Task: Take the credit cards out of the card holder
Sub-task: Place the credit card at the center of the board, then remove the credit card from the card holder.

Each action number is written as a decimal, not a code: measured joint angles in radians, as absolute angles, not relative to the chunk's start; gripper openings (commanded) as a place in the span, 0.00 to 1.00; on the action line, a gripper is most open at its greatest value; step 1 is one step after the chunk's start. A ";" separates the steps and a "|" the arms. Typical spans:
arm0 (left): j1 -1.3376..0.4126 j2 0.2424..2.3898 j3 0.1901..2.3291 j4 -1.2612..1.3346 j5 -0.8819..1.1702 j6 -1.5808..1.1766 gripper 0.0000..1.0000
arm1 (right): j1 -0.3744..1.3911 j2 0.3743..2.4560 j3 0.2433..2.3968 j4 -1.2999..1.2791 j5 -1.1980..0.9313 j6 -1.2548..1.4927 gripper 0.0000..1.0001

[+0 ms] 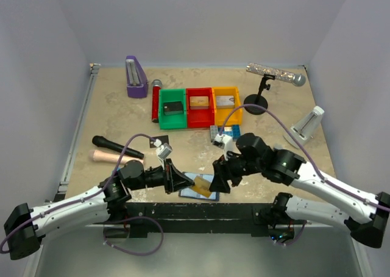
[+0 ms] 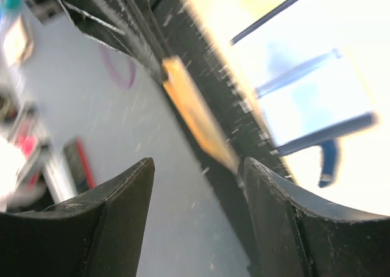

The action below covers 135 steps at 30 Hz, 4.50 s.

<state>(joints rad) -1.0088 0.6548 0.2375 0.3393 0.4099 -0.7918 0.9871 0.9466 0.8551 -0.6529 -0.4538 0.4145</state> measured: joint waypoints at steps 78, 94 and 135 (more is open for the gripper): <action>-0.478 1.457 0.466 0.324 0.049 -1.071 0.26 | 0.968 0.682 0.621 -0.556 -0.149 0.621 0.60; -0.452 1.358 0.466 0.284 0.046 -1.050 0.45 | 0.968 0.682 0.621 -0.556 -0.149 0.621 0.61; -0.970 0.814 0.133 0.081 -0.068 -1.182 0.52 | 0.968 1.029 0.442 -0.505 -0.007 0.886 0.18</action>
<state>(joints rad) -0.9703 0.8143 0.1326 0.0811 -0.0677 -1.1816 0.9684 1.0294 0.4423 -0.5053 -0.0074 0.8856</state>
